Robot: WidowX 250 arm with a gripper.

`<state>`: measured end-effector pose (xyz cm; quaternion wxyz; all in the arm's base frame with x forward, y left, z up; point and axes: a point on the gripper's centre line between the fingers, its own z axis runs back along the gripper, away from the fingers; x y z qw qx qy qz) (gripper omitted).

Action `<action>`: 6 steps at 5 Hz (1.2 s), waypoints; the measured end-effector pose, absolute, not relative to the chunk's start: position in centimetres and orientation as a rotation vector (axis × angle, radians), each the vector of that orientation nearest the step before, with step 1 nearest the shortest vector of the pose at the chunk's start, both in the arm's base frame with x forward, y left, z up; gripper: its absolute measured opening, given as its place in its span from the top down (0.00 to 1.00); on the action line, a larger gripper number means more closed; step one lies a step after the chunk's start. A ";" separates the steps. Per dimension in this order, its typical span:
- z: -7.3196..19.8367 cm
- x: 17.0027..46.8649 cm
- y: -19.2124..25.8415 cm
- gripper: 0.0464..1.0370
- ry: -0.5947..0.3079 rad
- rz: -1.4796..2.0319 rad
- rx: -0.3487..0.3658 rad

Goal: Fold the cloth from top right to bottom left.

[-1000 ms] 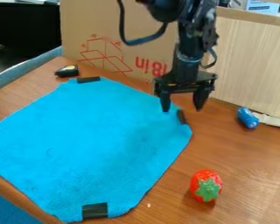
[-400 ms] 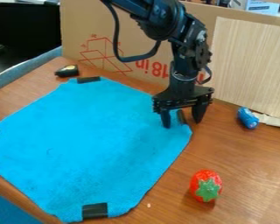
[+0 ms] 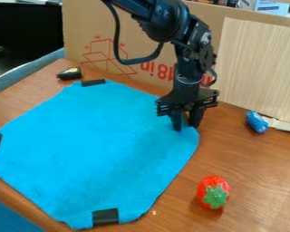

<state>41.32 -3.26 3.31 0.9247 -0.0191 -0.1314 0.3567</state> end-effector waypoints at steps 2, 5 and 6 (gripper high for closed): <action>4.1 40.6 -2.7 0.96 -0.240 0.745 -0.118; 11.4 37.0 2.2 0.98 -0.336 0.748 -0.332; 12.1 35.2 4.3 0.98 -0.335 0.731 -0.347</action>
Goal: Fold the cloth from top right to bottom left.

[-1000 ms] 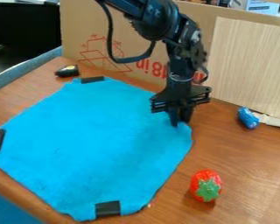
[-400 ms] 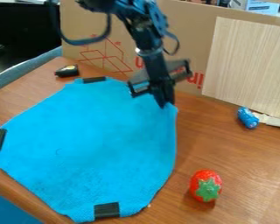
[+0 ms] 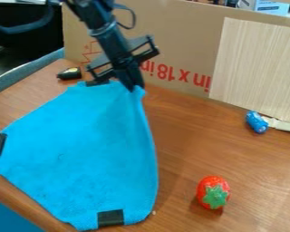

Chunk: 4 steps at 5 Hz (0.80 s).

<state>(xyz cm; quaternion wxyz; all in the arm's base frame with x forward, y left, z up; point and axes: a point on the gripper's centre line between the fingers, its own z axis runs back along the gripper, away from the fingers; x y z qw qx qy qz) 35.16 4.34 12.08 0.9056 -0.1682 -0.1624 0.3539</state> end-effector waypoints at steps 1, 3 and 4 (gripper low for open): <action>11.6 33.2 8.1 0.98 -0.324 0.749 -0.304; 9.6 30.3 11.5 0.98 -0.272 0.745 -0.191; 10.1 29.1 12.9 0.98 -0.266 0.741 -0.159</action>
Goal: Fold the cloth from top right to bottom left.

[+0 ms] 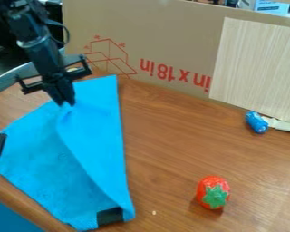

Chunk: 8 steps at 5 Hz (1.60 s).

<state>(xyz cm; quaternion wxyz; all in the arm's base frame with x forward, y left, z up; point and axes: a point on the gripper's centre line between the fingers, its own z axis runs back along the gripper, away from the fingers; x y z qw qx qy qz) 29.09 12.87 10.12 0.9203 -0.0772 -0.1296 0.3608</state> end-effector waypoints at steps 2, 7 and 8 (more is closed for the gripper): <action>10.4 27.0 15.8 0.98 -0.247 0.773 -0.091; 10.6 24.3 20.8 0.56 -0.248 0.892 0.137; 10.4 24.1 20.9 0.22 -0.212 0.912 0.148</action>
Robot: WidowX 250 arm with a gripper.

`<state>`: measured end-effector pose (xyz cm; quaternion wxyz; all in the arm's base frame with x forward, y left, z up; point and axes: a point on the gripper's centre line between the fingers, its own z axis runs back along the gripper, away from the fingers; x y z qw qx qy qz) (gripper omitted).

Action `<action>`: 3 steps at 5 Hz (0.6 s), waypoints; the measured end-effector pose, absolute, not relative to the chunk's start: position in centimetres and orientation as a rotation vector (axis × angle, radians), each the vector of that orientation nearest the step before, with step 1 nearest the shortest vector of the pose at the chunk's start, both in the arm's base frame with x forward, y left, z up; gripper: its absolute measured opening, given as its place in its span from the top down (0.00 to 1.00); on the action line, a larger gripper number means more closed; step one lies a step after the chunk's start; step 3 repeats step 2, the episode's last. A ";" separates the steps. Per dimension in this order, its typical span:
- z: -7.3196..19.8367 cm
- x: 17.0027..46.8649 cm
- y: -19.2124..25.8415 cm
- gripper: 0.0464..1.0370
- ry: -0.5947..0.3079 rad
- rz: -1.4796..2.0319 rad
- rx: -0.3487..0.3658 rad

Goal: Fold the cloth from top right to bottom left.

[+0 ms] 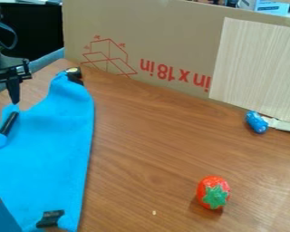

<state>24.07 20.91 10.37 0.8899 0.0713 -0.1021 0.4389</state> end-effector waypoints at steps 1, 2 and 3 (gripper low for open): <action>11.0 24.0 21.2 0.04 -0.203 0.926 0.157; 12.2 24.4 21.4 0.03 -0.204 0.948 0.135; 12.2 24.4 21.4 0.03 -0.204 0.948 0.135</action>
